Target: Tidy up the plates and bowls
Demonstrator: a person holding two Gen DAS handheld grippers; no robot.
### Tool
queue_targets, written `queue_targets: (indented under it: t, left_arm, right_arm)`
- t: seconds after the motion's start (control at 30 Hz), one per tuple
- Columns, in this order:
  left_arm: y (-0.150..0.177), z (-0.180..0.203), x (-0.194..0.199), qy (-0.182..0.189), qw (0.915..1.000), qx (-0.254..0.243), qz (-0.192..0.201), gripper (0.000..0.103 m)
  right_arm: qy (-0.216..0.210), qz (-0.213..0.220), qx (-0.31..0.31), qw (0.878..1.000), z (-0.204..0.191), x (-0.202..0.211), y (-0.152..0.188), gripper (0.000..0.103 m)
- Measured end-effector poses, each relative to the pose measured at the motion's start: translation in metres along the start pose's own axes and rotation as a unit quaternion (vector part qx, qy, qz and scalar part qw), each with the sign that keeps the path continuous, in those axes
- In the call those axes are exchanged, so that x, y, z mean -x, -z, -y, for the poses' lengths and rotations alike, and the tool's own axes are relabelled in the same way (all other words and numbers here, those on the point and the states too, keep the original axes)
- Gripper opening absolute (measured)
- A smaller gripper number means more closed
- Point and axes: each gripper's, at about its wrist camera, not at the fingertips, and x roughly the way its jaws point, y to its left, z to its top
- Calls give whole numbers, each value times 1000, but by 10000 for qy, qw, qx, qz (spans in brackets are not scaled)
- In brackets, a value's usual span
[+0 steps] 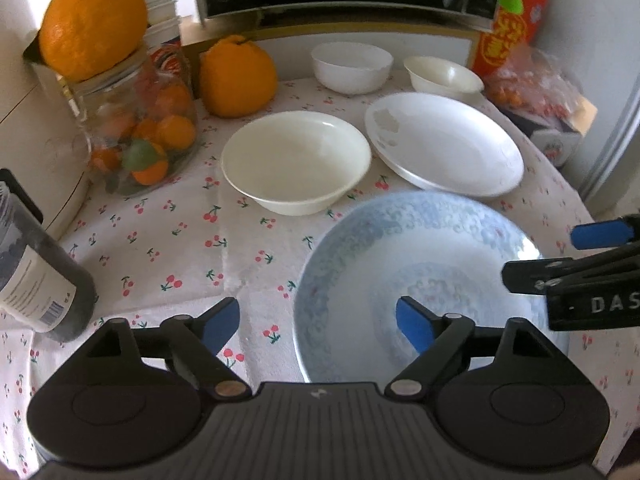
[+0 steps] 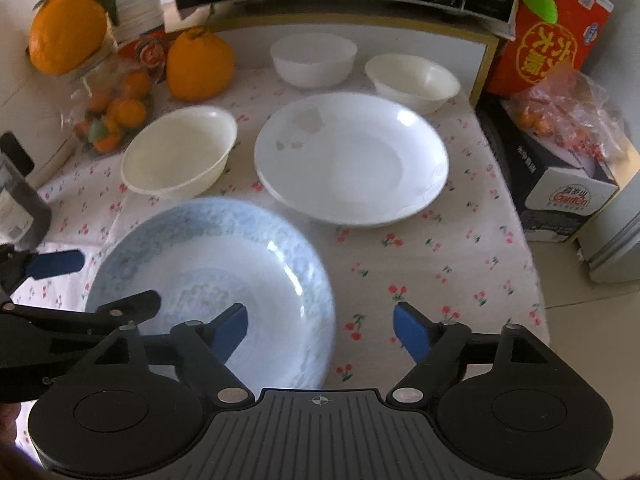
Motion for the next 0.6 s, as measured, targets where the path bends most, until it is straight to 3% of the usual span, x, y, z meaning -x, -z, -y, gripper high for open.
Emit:
queue_targets:
  t: [0.23, 0.6]
  left_arm:
    - [-15, 0, 6, -143, 9993, 227, 258, 94]
    - [-56, 23, -3, -282, 9973, -406, 548, 97]
  right_arm:
    - [-34, 142, -599, 9981, 26, 2, -17, 88]
    - [76, 174, -1111, 9936, 56, -16, -38, 88]
